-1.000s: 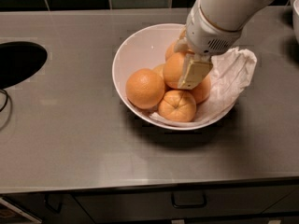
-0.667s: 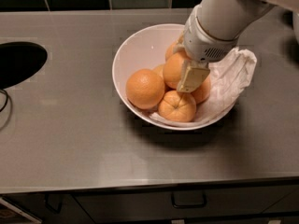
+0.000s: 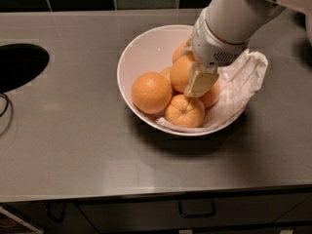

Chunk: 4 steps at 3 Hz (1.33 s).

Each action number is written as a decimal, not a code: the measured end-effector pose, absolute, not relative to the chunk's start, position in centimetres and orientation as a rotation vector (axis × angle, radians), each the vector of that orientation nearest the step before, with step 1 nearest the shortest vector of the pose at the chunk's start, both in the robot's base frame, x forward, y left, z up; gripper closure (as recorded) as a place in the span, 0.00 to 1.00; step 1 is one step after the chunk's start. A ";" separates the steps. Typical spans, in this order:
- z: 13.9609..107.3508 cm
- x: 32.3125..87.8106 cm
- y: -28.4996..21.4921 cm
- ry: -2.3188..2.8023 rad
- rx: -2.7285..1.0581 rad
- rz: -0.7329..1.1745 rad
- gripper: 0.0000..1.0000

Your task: Pick orange from white bowl

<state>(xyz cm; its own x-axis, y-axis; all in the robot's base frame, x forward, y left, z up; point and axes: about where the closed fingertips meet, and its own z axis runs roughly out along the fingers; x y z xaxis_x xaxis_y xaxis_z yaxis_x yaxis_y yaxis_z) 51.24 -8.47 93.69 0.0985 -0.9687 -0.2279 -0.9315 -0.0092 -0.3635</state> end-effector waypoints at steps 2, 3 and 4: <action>93.7 51.2 -8.5 1.857 -1.965 -0.120 1.00; 95.9 50.7 -8.9 1.854 -1.947 -0.152 1.00; 98.9 50.0 -9.5 1.831 -1.918 -0.191 1.00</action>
Offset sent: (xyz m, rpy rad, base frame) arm -0.0002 -0.0003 0.0009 0.0036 -0.0016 -0.0020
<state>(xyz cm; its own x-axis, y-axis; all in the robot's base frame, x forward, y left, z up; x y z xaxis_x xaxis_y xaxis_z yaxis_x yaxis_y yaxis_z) 50.03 -9.46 98.92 0.0960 -0.9702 -0.2223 -0.9036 0.0088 -0.4284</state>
